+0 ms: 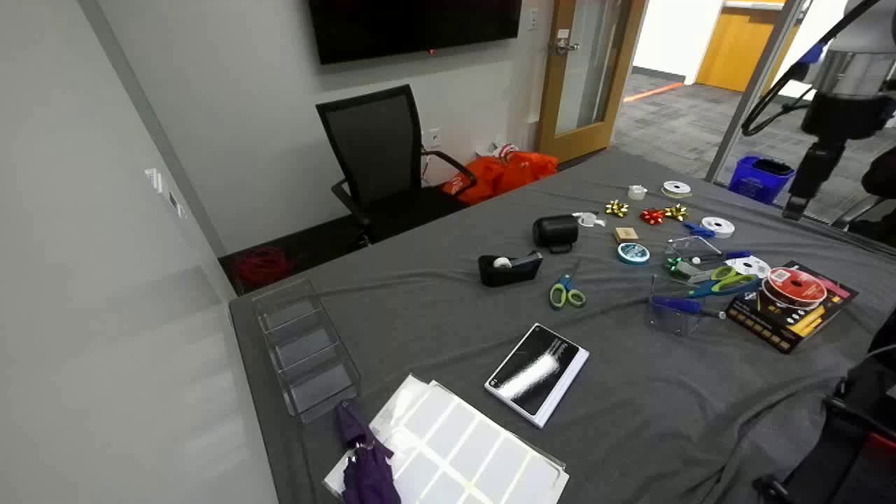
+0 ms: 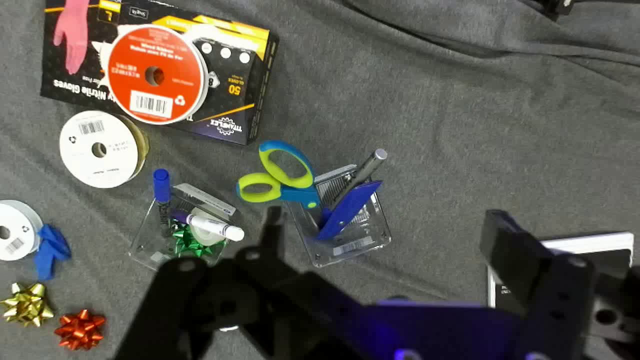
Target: Place the black mug upright.
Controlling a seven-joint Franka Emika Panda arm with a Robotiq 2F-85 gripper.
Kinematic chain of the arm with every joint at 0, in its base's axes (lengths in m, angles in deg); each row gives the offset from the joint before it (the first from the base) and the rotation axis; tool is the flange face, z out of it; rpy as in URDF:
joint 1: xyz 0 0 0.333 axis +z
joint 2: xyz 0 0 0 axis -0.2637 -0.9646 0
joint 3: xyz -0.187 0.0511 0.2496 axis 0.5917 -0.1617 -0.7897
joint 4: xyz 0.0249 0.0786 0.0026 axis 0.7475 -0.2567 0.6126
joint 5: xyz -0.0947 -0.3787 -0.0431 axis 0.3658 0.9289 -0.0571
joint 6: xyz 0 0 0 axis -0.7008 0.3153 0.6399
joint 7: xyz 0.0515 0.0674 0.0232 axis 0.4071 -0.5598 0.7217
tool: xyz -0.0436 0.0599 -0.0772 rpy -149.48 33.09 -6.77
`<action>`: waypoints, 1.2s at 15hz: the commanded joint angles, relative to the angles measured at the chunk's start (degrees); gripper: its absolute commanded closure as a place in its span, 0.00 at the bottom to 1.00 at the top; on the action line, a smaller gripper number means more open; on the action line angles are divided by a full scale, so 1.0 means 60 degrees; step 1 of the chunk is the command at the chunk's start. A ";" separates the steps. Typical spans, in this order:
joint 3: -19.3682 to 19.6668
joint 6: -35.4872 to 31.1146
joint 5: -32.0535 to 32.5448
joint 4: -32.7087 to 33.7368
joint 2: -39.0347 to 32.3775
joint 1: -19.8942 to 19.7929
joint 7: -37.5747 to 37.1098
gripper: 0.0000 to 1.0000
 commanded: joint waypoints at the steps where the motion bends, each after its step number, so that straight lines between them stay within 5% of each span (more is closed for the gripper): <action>1: -0.0096 0.0013 -0.0040 0.0011 -0.0008 -0.0101 0.0030 0.00; 5: -0.0043 -0.0035 -0.0283 0.0071 -0.0143 -0.0058 0.0014 0.00; 13: 0.0151 -0.2415 -0.3432 0.1303 -0.2605 0.0014 -0.0276 0.00; 18: -0.0016 -0.3823 -0.5992 0.2737 -0.4662 -0.0253 0.0562 0.00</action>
